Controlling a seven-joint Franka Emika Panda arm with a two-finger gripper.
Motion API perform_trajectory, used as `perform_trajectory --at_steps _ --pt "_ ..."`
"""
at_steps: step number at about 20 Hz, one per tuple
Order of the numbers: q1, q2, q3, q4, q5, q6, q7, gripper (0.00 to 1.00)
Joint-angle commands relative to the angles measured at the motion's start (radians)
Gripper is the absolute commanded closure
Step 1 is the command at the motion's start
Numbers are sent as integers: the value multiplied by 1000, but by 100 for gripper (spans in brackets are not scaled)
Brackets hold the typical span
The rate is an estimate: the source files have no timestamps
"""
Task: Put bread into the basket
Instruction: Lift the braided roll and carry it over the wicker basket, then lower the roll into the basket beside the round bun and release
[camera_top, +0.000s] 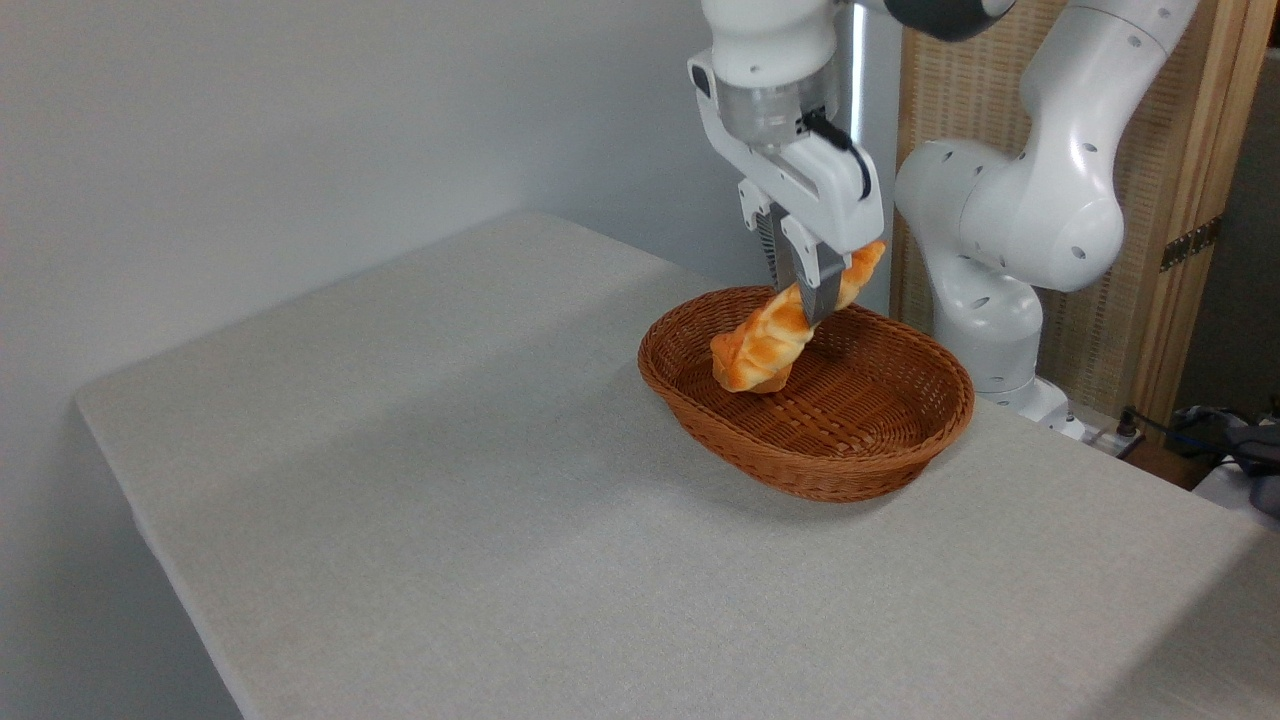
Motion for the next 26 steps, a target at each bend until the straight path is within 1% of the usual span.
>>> perform_trajectory --at_steps 1,2,4,5,6,7,8,10,11,26 --pt "-8 2 3 -26 15 -10 24 49" --pt "-8 7 3 -32 15 -10 24 35" --pt "-8 8 3 -35 17 -10 24 33" --pt "-8 8 3 -35 15 -7 24 29" --pt "-8 10 3 -35 17 -6 24 22" --pt "-7 10 3 -34 18 -4 24 21" --pt "-7 10 3 -34 30 -2 24 17" --pt "-7 10 3 -32 55 -1 24 6" --pt "-7 10 3 -32 57 -1 24 0" --pt "-5 8 3 -25 44 21 22 0"
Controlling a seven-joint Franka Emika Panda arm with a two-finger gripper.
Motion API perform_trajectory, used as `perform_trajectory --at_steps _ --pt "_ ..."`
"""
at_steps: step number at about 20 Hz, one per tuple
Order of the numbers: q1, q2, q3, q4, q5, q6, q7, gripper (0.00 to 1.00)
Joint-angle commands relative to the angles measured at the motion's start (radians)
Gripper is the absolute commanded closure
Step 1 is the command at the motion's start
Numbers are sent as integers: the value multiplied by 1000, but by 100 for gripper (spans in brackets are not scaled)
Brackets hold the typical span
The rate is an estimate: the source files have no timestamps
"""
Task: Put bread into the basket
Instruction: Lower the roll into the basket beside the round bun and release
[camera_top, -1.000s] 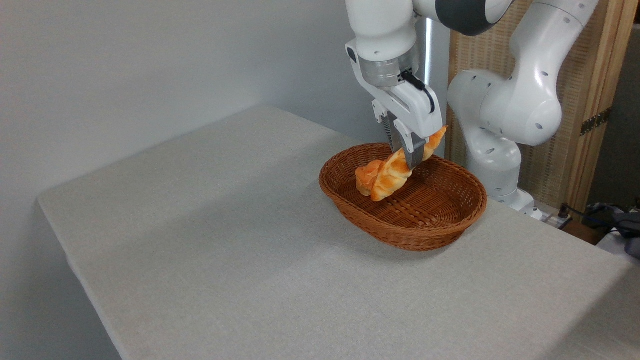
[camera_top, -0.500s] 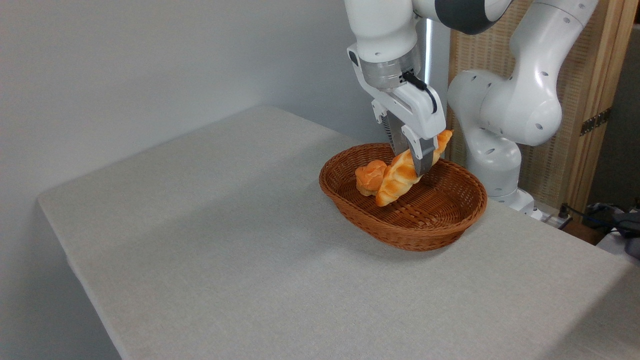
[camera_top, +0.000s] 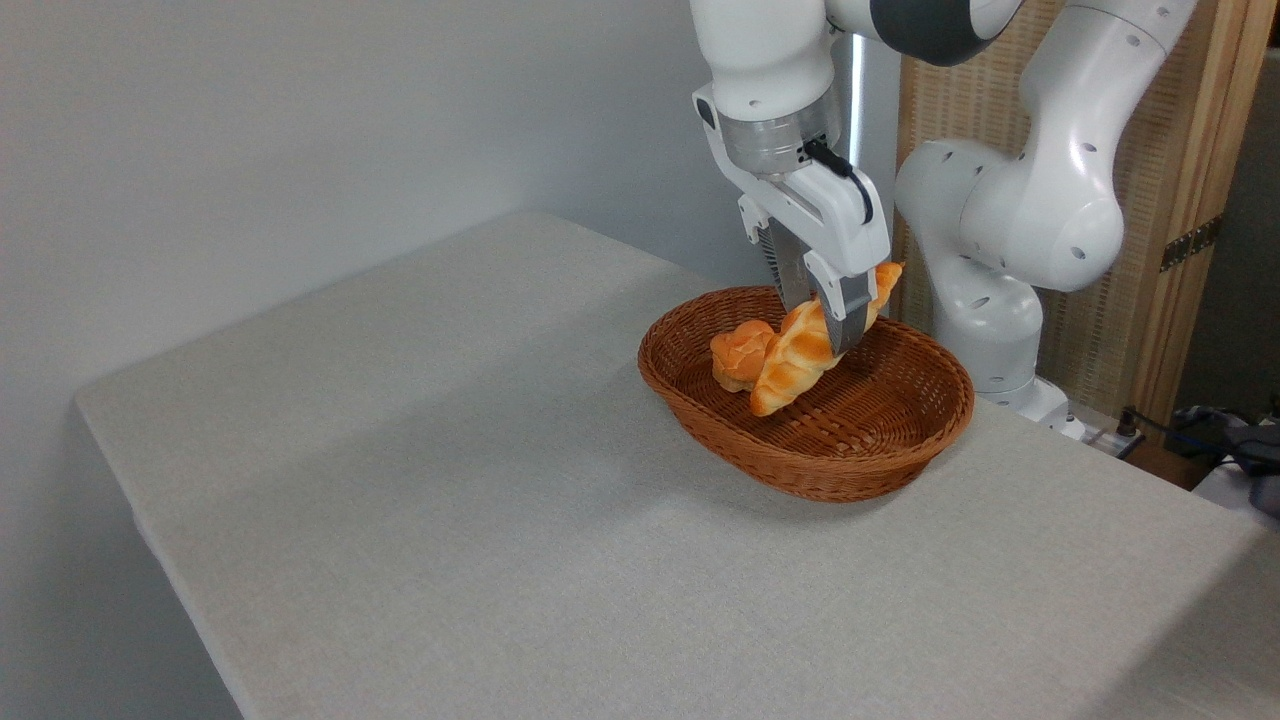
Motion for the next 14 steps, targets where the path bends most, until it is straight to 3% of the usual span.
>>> perform_trajectory --at_steps 1,10,12,14 --pt "-5 0 4 9 0 14 14 0" --pt "-3 0 4 18 -3 26 11 0" --pt "-3 21 2 68 -6 35 6 0" --pt "-3 96 -5 183 -52 33 0 0"
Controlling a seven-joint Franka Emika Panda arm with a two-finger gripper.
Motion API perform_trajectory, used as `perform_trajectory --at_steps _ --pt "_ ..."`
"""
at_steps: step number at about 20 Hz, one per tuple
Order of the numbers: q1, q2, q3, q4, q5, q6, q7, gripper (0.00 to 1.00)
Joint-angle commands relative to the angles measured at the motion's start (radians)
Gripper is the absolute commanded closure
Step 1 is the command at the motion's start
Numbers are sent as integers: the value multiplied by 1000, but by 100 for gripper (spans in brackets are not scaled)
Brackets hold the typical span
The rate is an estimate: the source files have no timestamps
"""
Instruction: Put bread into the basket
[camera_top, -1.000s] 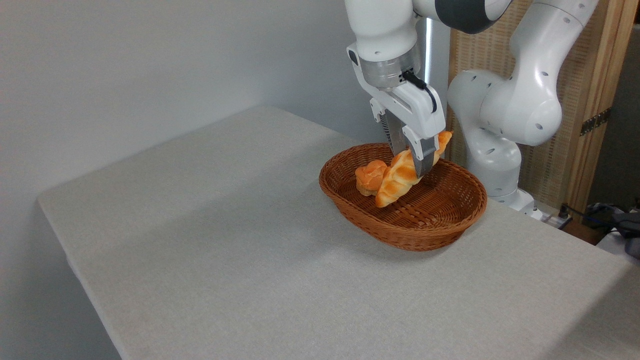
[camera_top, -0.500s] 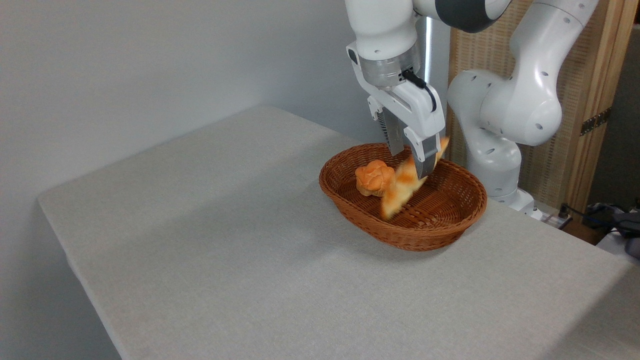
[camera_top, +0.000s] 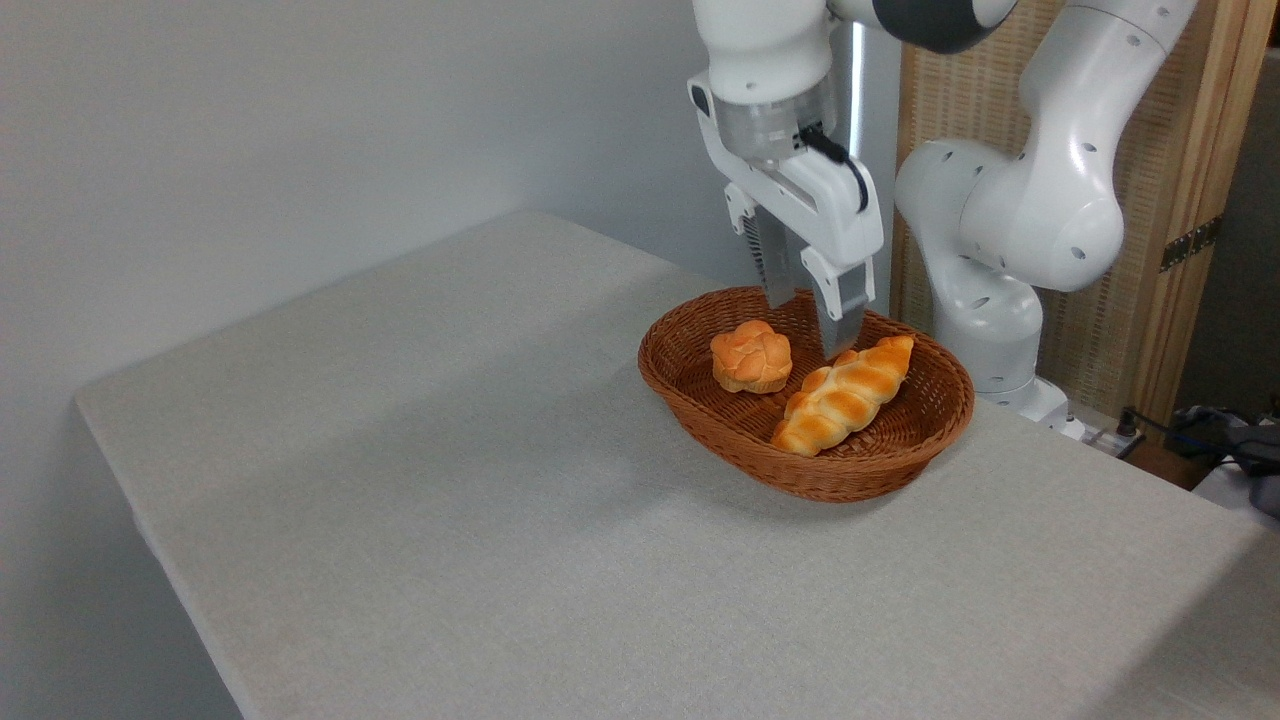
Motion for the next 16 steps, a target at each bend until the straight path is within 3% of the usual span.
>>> perform_trajectory --at_steps 1,3,7,12,16 --pt "-3 132 -5 210 -71 -2 -6 0" --pt "-3 215 -5 322 -99 -2 -62 0" --pt "-3 365 -28 528 -105 -2 -121 0" --pt "0 482 -31 686 -107 0 -144 0" --pt "0 572 -46 795 -105 1 -265 0"
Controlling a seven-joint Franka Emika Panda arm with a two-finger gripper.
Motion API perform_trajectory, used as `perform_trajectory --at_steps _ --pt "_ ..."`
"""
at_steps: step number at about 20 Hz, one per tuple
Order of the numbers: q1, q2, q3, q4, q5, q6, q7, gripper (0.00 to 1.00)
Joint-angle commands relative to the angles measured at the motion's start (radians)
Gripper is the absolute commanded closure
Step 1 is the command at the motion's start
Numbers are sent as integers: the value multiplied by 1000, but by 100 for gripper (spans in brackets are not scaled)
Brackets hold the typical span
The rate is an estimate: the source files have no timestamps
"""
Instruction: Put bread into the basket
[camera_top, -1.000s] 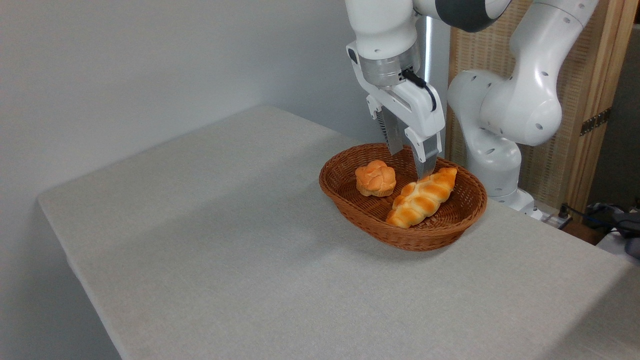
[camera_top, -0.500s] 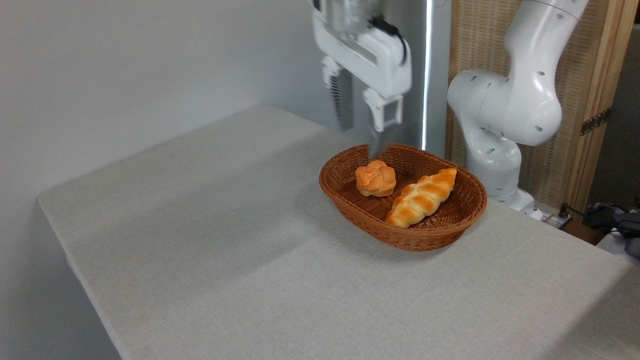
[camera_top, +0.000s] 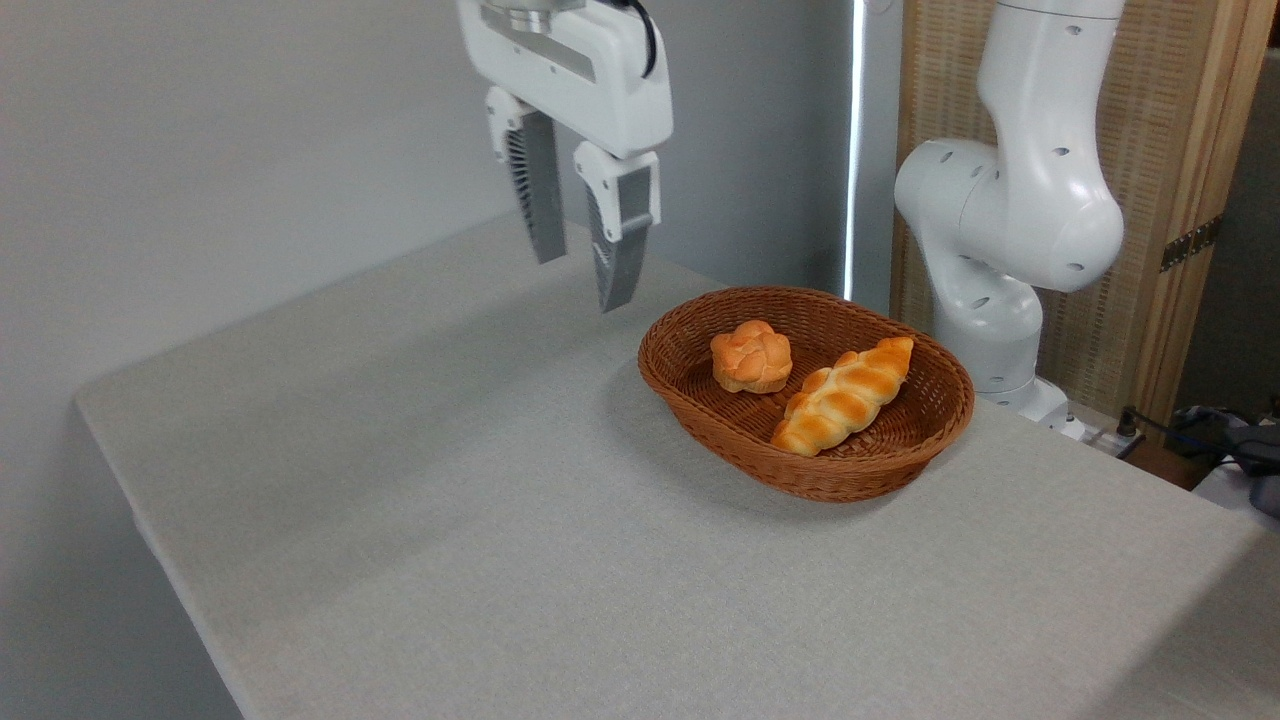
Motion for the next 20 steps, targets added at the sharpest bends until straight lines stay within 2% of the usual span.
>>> perform_trajectory --at_steps 1,3,4,6,7,12,15,20 --pt "2 89 -24 116 -14 -11 -78 0" --pt "2 100 -35 117 -9 -2 -83 0" --pt "17 114 -56 131 -8 6 -83 0" --pt "104 146 -135 169 -8 7 -96 0" --pt "114 149 -151 177 -4 7 -101 0" --pt "116 148 -151 172 3 3 -92 0" --pt "117 149 -151 171 37 0 -96 0" --pt "117 155 -153 168 49 -8 -98 0"
